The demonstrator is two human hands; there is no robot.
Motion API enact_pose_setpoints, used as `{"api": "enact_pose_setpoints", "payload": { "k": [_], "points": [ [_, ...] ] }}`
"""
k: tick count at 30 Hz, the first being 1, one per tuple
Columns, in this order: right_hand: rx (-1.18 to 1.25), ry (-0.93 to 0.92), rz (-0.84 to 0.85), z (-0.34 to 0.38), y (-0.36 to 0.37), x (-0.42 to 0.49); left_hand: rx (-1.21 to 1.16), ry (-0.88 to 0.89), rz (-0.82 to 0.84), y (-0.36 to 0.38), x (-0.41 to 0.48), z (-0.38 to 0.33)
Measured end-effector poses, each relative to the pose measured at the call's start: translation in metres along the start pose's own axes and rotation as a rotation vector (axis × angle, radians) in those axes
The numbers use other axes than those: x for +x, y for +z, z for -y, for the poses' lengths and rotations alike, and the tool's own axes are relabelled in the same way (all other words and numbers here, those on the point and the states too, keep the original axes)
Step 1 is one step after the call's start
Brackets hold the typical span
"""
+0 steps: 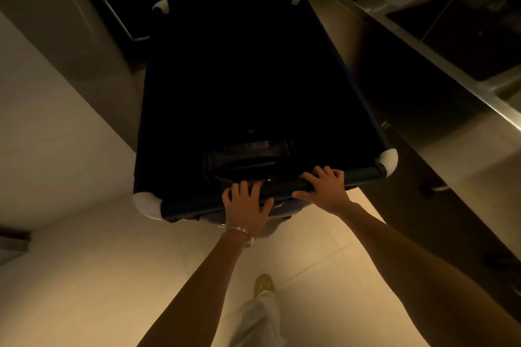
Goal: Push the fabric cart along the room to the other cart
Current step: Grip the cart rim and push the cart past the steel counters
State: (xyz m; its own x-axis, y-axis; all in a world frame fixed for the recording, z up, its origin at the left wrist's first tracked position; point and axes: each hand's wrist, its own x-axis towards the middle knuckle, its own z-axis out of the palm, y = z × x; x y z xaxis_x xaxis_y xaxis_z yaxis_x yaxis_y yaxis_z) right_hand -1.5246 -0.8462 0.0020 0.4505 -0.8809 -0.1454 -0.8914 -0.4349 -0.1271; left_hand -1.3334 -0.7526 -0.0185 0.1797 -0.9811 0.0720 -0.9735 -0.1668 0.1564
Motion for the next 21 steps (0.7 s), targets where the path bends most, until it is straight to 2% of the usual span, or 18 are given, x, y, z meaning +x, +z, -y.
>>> {"api": "enact_pose_setpoints", "payload": {
  "k": [11,17,21],
  "points": [
    [-0.043,-0.132,0.009,-0.03,-0.024,0.135,0.054,-0.105,-0.061,0.008,0.114,0.002],
    [-0.001,-0.212,-0.006,-0.036,-0.034,0.199,0.098,-0.188,0.005,0.01,0.166,0.005],
    [0.025,-0.264,-0.008,-0.039,-0.042,0.246,0.031,-0.149,0.079,0.006,0.211,0.023]
  ]
}}
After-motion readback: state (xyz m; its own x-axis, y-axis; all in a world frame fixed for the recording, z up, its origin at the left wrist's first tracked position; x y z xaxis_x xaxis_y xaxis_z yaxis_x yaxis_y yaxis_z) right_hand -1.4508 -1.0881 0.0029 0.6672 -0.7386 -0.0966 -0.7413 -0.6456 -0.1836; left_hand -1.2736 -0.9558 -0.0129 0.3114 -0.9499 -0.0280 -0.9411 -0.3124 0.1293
